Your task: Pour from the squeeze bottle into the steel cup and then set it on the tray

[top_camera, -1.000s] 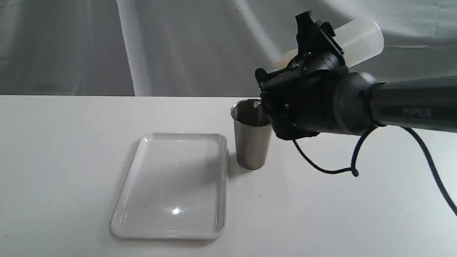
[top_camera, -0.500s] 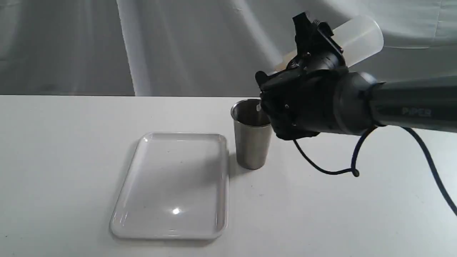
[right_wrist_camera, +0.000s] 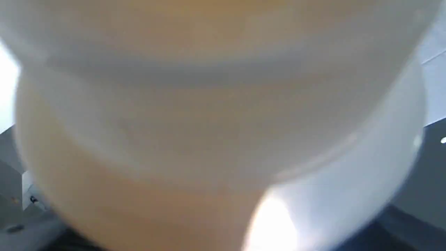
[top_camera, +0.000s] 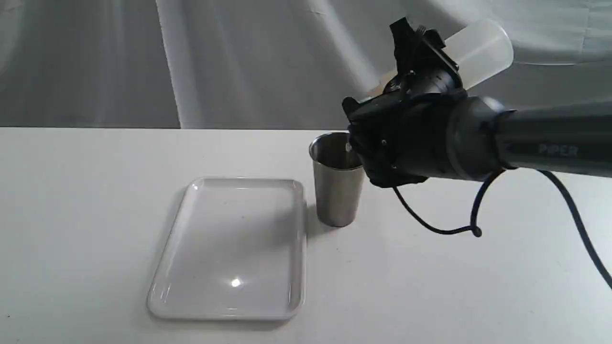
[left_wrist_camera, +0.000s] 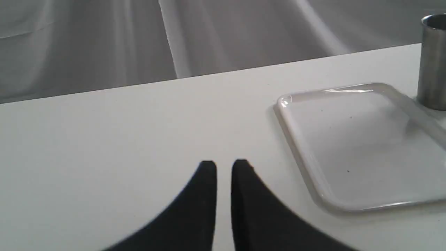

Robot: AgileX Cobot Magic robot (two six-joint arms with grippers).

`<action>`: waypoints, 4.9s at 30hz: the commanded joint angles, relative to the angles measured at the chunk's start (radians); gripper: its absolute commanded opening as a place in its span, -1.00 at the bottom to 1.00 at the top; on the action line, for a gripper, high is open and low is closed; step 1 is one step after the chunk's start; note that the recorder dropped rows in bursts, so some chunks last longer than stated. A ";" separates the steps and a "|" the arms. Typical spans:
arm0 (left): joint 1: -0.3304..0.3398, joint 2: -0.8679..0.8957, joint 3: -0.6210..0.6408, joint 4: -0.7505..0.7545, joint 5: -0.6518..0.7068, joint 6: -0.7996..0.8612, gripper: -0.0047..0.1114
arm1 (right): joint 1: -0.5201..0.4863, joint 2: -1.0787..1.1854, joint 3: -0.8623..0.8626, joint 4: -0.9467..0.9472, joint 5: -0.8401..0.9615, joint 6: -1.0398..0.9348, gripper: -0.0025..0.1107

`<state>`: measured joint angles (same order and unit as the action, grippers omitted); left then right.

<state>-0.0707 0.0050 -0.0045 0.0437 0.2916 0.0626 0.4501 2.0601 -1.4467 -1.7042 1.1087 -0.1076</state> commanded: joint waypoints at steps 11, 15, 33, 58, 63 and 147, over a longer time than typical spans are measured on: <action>-0.003 -0.005 0.004 0.001 -0.007 -0.002 -0.78 | 0.004 -0.019 -0.010 -0.040 0.066 0.481 0.06; -0.003 -0.005 0.004 0.001 -0.007 -0.002 -0.78 | 0.004 -0.019 -0.010 -0.040 0.110 0.692 0.06; -0.003 -0.005 0.004 0.001 -0.007 -0.002 -0.78 | 0.007 -0.045 -0.010 -0.003 0.112 1.193 0.06; -0.003 -0.005 0.004 0.001 -0.007 -0.002 -0.78 | 0.009 -0.240 -0.010 0.034 0.041 1.315 0.06; -0.003 -0.005 0.004 0.001 -0.007 -0.002 -0.78 | 0.009 -0.240 -0.010 0.091 -0.025 1.315 0.06; -0.003 -0.005 0.004 0.001 -0.007 -0.002 -0.78 | 0.153 0.096 -0.010 1.433 -1.142 0.250 0.06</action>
<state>-0.0707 0.0050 -0.0045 0.0437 0.2916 0.0626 0.6151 2.1699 -1.4484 -0.2808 -0.0068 0.1523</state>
